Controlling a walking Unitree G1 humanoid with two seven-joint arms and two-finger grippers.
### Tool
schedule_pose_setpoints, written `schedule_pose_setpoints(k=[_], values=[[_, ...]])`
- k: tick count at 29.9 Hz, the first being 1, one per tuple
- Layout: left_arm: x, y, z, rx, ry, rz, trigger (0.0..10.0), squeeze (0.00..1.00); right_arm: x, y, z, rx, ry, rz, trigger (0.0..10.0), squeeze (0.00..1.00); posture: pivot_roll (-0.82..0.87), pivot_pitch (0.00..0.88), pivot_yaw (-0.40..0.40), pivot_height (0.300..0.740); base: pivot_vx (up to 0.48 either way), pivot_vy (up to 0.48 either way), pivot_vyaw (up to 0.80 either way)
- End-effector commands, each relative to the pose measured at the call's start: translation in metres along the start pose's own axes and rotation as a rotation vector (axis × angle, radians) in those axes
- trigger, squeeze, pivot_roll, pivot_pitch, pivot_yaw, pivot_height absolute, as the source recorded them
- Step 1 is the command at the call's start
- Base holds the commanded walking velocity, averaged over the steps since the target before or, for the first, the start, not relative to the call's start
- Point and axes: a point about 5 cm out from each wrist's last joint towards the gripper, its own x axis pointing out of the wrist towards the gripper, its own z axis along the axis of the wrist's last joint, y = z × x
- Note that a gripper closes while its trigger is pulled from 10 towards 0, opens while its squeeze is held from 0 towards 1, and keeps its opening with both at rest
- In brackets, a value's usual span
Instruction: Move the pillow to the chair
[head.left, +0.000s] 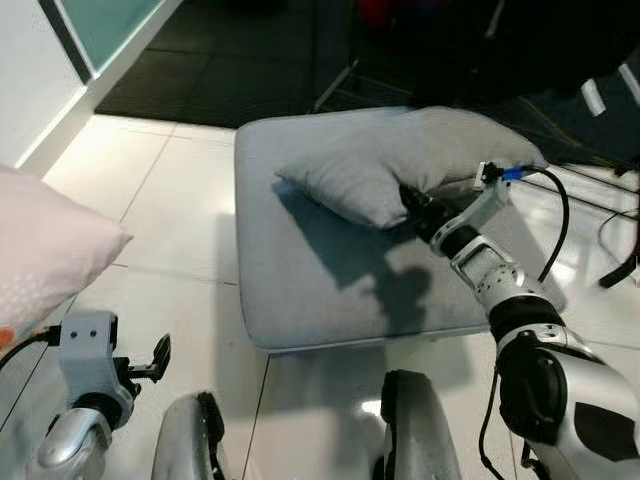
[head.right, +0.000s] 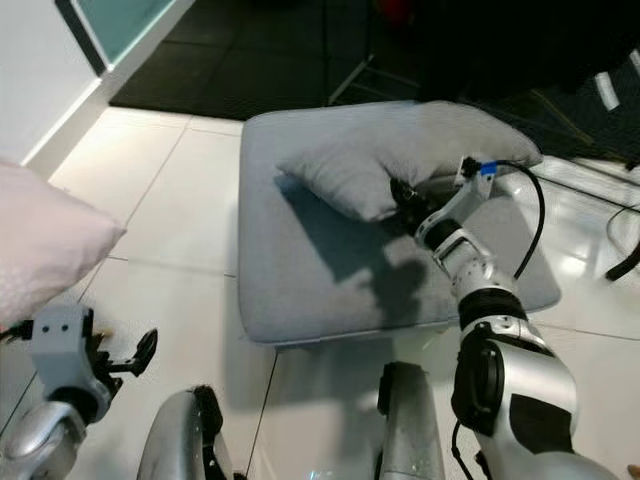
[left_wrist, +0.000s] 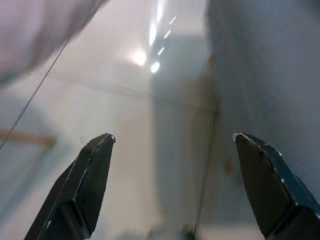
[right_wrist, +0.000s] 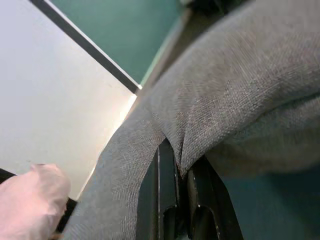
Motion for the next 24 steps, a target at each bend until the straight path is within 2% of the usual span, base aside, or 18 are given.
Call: schedule_pose_setpoints(k=[1, 3, 4, 6, 8, 10, 13, 15, 24], values=[[0.004, 0.000, -0.008, -0.001, 0.016, 0.016, 10.0, 0.00, 0.004, 0.010, 0.020, -0.038, -0.053, 0.071, 0.0, 0.00, -0.20, 0.089, -0.003, 0.400, 0.000, 0.000, 0.00], [0.017, -0.007, -0.006, -0.012, 0.006, 0.004, 10.0, 0.00, 0.008, 0.018, 0.028, -0.065, -0.066, 0.101, 0.0, 0.00, -0.22, 0.072, -0.001, 0.410, 0.000, 0.000, 0.00], [0.017, -0.007, -0.006, -0.012, 0.006, 0.004, 10.0, 0.00, 0.008, 0.018, 0.028, -0.065, -0.066, 0.101, 0.0, 0.00, -0.22, 0.072, -0.001, 0.410, 0.000, 0.000, 0.00], [0.031, -0.018, -0.005, -0.020, -0.007, -0.014, 10.0, 0.00, 0.010, 0.027, 0.031, -0.086, -0.056, 0.145, 0.0, 0.00, -0.25, 0.038, -0.001, 0.420, 0.000, 0.000, 0.00], [0.036, -0.021, -0.005, -0.021, -0.008, -0.019, 10.0, 0.00, 0.010, 0.029, 0.031, -0.090, -0.046, 0.156, 0.0, 0.00, -0.25, 0.038, -0.001, 0.425, 0.000, 0.000, 0.00], [0.043, -0.028, -0.004, -0.027, -0.009, -0.029, 10.0, 0.00, 0.007, 0.027, 0.020, -0.083, -0.018, 0.151, 0.0, 0.00, -0.26, 0.011, 0.011, 0.435, 0.000, 0.000, 0.00], [0.045, -0.030, -0.004, -0.030, -0.012, -0.033, 10.0, 0.00, 0.005, 0.027, 0.016, -0.075, -0.011, 0.151, 0.0, 0.00, -0.26, 0.011, 0.011, 0.440, 0.000, 0.000, 0.00], [0.050, -0.034, -0.004, -0.030, -0.009, -0.038, 10.0, 0.00, 0.003, 0.031, -0.001, -0.054, 0.022, 0.163, 0.0, 0.00, -0.26, 0.000, 0.014, 0.450, 0.000, 0.000, 0.00], [0.054, -0.044, -0.011, -0.028, -0.001, -0.061, 10.0, 0.00, 0.006, 0.042, -0.028, -0.018, 0.089, 0.182, 0.0, 0.00, -0.26, 0.000, 0.002, 0.480, 0.000, 0.000, 0.00]])
